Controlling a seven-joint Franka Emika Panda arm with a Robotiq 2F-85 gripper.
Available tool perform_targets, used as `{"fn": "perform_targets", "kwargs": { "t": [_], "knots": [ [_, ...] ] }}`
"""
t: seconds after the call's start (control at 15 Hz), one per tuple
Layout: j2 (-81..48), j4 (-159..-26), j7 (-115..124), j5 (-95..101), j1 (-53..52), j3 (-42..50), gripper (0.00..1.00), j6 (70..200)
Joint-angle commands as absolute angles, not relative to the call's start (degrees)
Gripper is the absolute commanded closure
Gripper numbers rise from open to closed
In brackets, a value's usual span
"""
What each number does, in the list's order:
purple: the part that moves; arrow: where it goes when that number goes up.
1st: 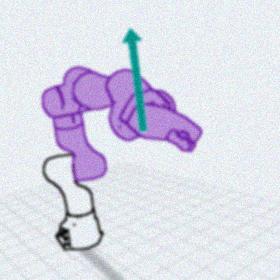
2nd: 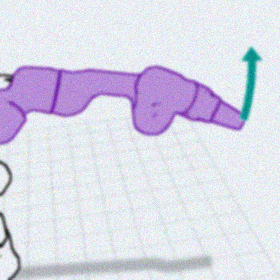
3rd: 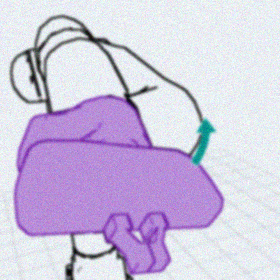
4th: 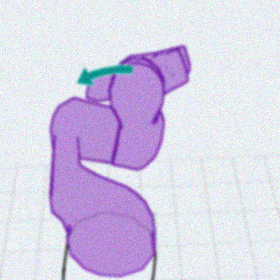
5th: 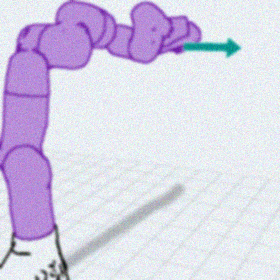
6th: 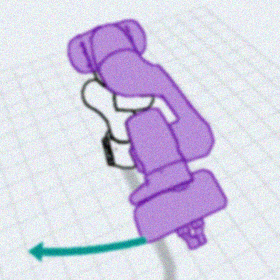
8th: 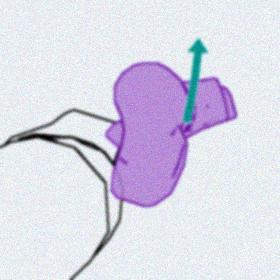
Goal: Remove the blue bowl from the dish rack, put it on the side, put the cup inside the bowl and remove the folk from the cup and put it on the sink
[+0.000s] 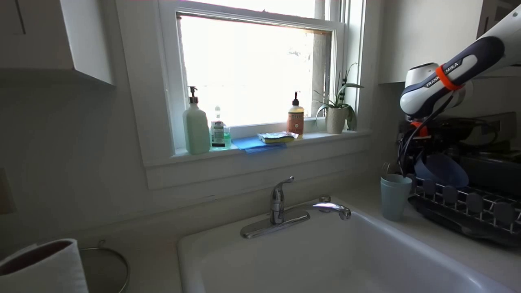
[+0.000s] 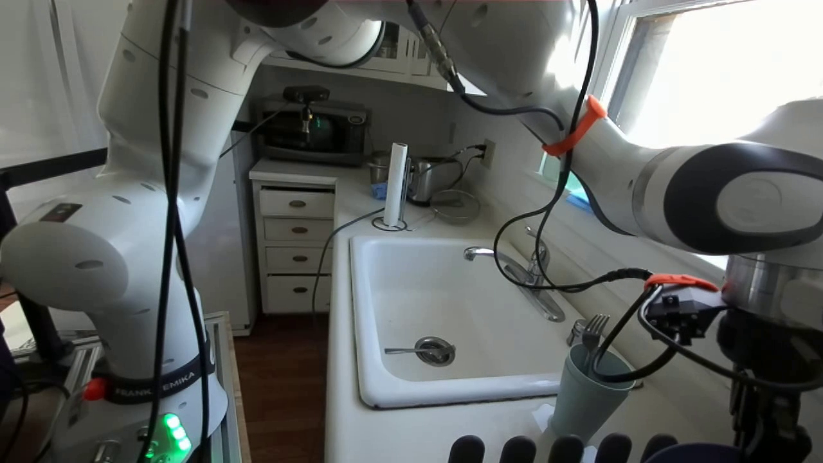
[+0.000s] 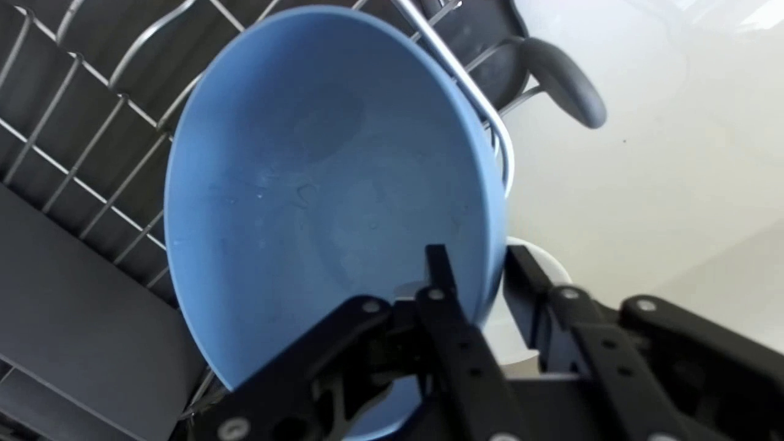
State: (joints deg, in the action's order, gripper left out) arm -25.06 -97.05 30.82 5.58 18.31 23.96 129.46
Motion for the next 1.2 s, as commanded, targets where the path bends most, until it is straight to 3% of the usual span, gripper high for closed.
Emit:
{"fn": "perform_targets", "kwargs": {
  "t": [0.0, 0.53, 1.13],
  "knots": [
    [-25.76, -94.1, 30.62, 4.6, 18.64, 23.68, 1.0, 127.05],
    [-21.79, -92.35, 28.97, 5.32, 17.67, 22.77, 0.99, 113.86],
    [-6.01, -102.72, 26.46, 5.24, 12.14, 16.74, 0.99, 103.11]
  ]
}}
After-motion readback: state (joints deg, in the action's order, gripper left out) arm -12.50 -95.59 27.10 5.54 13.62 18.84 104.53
